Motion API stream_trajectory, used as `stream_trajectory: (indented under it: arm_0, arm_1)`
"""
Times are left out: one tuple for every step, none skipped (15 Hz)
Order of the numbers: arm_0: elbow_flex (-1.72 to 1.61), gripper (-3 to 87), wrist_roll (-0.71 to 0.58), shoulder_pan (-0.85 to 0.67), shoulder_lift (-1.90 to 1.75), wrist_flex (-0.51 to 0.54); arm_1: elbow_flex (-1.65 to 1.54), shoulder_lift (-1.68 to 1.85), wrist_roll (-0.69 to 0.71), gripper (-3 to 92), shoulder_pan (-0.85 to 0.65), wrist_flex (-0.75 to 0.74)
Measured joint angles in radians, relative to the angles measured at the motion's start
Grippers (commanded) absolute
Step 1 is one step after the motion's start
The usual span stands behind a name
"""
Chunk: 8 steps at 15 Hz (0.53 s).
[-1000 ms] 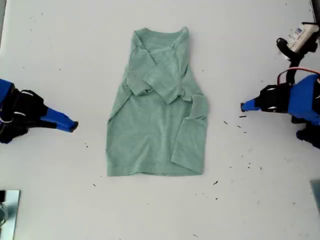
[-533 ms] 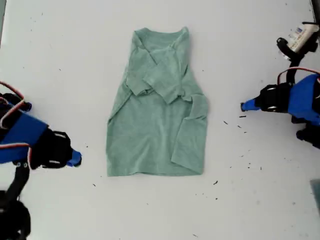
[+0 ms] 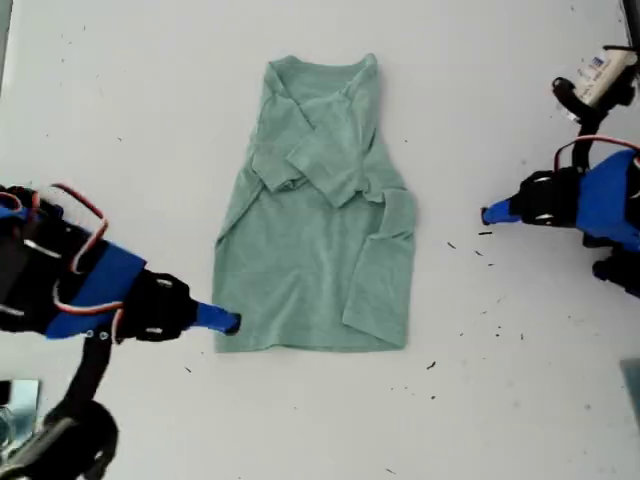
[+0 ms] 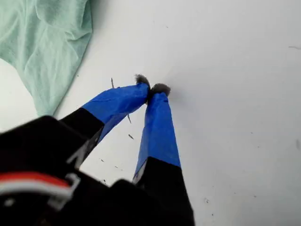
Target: Fold t shirt
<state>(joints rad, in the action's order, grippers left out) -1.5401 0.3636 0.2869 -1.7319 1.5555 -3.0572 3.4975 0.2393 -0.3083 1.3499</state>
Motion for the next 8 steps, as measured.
stream_trajectory:
  arm_0:
    - [-0.057, 29.4, 0.009, -0.011, 0.026, -0.028]
    - [-0.117, 29.2, 0.011, -0.018, 0.034, -0.081]
    - [-0.179, 29.2, 0.011, -0.025, 0.041, -0.144]
    - [-0.225, 29.1, 0.011, -0.029, 0.067, -0.189]
    - [-0.253, 29.2, 0.011, -0.032, 0.095, -0.229]
    - [-0.258, 29.0, 0.012, -0.032, 0.146, -0.262]
    - [-0.258, 28.8, 0.018, -0.034, 0.215, -0.291]
    - [-0.255, 26.2, 0.026, -0.034, 0.275, -0.310]
  arm_1:
    - [0.000, 0.000, -0.005, 2.2, 0.008, 0.000]
    - [0.000, 0.000, -0.005, 2.2, 0.014, 0.000]
    - [0.000, 0.000, -0.008, 2.2, 0.020, 0.000]
    - [0.000, 0.000, -0.012, 2.2, 0.031, 0.000]
    - [0.000, 0.000, -0.023, 2.2, 0.046, 0.000]
    - [0.000, 0.000, -0.029, 2.2, 0.063, 0.000]
    - [0.000, 0.000, -0.032, 2.2, 0.067, 0.000]
    - [0.000, 0.000, -0.038, 2.2, 0.080, 0.000]
